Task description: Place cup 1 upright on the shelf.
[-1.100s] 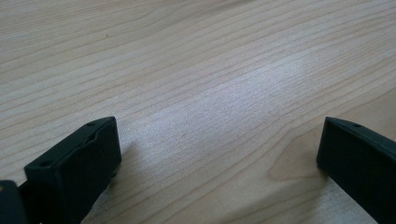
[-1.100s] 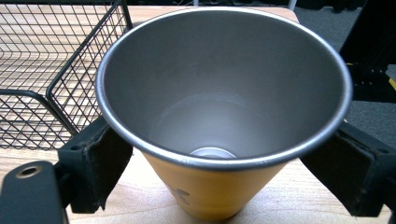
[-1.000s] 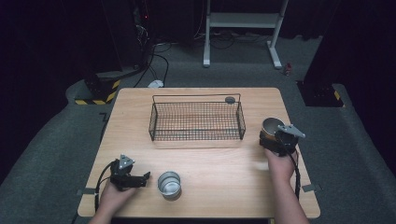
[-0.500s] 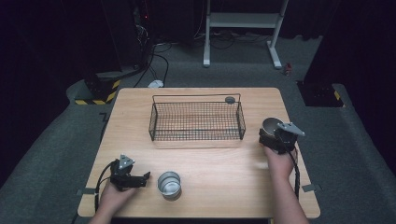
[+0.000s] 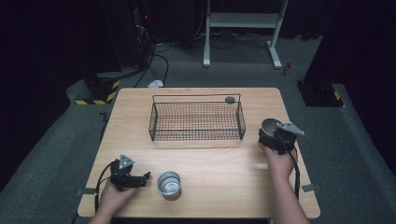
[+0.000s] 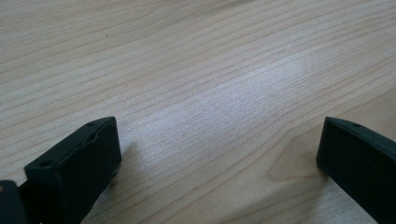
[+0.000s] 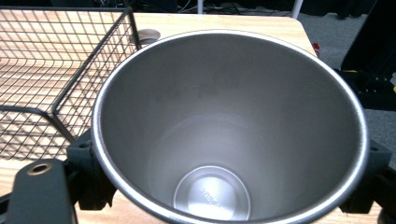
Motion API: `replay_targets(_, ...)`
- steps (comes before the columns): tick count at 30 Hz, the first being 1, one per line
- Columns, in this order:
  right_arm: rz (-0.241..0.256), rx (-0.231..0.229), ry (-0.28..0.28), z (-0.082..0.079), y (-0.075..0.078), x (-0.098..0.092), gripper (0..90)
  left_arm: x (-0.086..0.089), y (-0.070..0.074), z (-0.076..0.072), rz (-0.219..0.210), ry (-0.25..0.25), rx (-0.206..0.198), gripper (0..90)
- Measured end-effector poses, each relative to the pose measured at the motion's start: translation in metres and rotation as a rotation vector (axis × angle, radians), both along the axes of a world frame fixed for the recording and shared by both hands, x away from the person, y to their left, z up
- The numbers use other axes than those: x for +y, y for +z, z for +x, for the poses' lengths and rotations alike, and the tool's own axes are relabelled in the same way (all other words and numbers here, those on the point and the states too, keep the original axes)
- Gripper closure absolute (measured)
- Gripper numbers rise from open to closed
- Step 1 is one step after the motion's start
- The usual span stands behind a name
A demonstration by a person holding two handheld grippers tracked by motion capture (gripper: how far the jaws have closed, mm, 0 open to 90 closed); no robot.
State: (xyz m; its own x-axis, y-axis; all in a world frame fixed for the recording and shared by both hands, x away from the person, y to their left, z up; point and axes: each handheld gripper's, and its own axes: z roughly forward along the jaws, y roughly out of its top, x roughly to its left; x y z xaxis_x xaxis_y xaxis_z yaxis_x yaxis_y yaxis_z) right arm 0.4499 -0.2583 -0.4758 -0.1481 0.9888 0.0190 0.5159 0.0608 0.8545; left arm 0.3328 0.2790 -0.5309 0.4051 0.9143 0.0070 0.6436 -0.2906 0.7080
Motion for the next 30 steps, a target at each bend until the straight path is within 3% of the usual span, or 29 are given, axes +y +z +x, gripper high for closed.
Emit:
replay_targets(9, -0.01, -0.048, 0.039, -0.02, 0.009, 0.01, 14.1, 0.0, 0.0, -0.001, -0.003, 0.004, 0.0, 0.4)
replay_targets(17, -0.036, -0.057, 0.053, -0.039, 0.005, 0.018, 14.2, 0.0, 0.0, -0.001, -0.003, 0.004, 0.001, 0.4)
replay_targets(30, -0.035, -0.09, 0.088, -0.061, 0.005, 0.031, 14.2, 0.0, 0.0, 0.0, -0.002, 0.002, -0.002, 0.3)
